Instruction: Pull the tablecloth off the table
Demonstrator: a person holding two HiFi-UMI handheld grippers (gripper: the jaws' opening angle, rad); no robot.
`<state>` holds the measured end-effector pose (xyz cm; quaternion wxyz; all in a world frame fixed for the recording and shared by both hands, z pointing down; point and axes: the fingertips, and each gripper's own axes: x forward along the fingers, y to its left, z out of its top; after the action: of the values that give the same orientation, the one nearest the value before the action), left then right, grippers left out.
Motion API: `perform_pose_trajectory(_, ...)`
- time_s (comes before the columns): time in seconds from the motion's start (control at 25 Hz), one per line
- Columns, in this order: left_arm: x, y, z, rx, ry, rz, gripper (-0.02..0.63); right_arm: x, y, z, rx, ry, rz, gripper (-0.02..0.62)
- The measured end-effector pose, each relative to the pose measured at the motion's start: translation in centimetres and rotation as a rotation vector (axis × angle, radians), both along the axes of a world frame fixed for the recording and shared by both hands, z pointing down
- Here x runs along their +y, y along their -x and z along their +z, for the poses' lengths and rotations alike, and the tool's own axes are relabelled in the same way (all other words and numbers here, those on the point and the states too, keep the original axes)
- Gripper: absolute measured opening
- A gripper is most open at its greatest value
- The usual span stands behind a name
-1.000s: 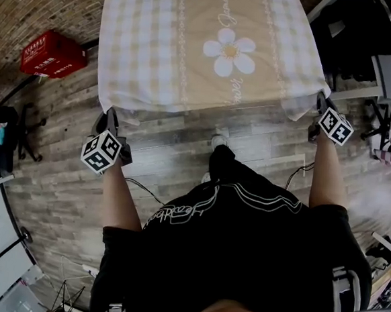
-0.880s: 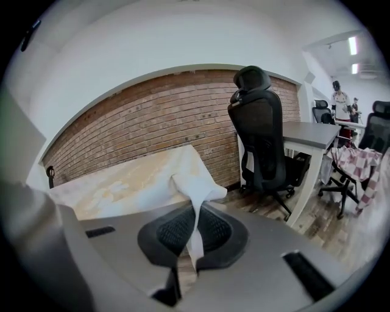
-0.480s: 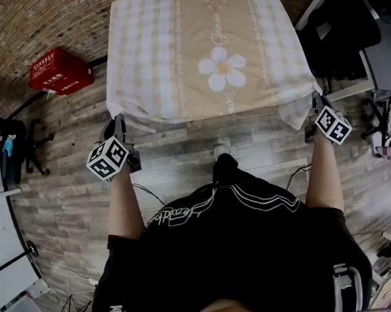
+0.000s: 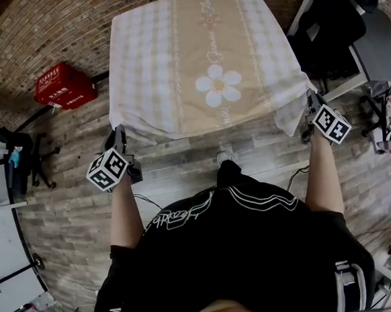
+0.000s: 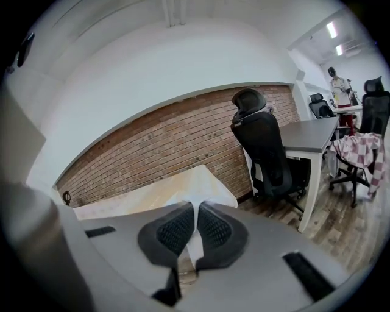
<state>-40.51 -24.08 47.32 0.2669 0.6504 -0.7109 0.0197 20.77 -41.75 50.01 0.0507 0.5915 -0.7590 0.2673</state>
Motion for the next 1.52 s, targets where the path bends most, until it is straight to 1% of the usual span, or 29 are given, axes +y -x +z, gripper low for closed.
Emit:
perform_pose_trajectory(0.16,1.2,-0.9,-0.4,0.068,0.002,0.012,0.005,1.1,0.8,-1.3,-0.047,-0.015,-0.002,-0.003)
perform_pose_trajectory(0.28,2.1,-1.5,-1.2,0.082,-0.013,0.027,0.005,2.0,1.3,-2.2,-0.066,-0.03,-0.009,-0.003)
perform_pose_trajectory(0.4,3.0,-2.1,-2.1,0.071,-0.034,0.051,0.005,2.9,2.0,-3.0,-0.059,-0.035,-0.021,-0.003)
perform_pose_trajectory(0.6,4.4,-3.4,-2.9,0.043,-0.029,0.094,0.005,4.7,2.3,-3.8,-0.063,-0.028,-0.03,-0.003)
perform_pose_trajectory(0.72,5.2,-4.3,-3.3,0.051,-0.032,0.105,0.005,6.0,2.1,-4.0,-0.071,-0.027,-0.023,-0.003)
perform_pose_trajectory(1.0,7.2,-6.0,-3.6,0.051,-0.033,0.148,0.005,8.6,2.0,-4.8,-0.103,-0.061,-0.008,-0.003)
perform_pose_trajectory(1.12,7.9,-6.5,-4.1,0.002,-0.034,0.17,0.005,10.0,2.0,-5.2,-0.107,-0.073,-0.015,-0.003)
perform_pose_trajectory(1.28,8.8,-6.9,-4.5,-0.049,-0.046,0.215,0.005,11.8,2.7,-5.3,-0.074,-0.096,-0.043,-0.003)
perform_pose_trajectory(1.4,9.5,-7.5,-4.7,-0.066,-0.055,0.25,0.005,13.3,3.1,-4.1,-0.075,-0.085,-0.065,-0.003)
perform_pose_trajectory(1.52,9.8,-8.0,-5.2,-0.056,-0.074,0.274,0.005,14.2,3.6,-4.5,-0.067,-0.089,-0.075,-0.003)
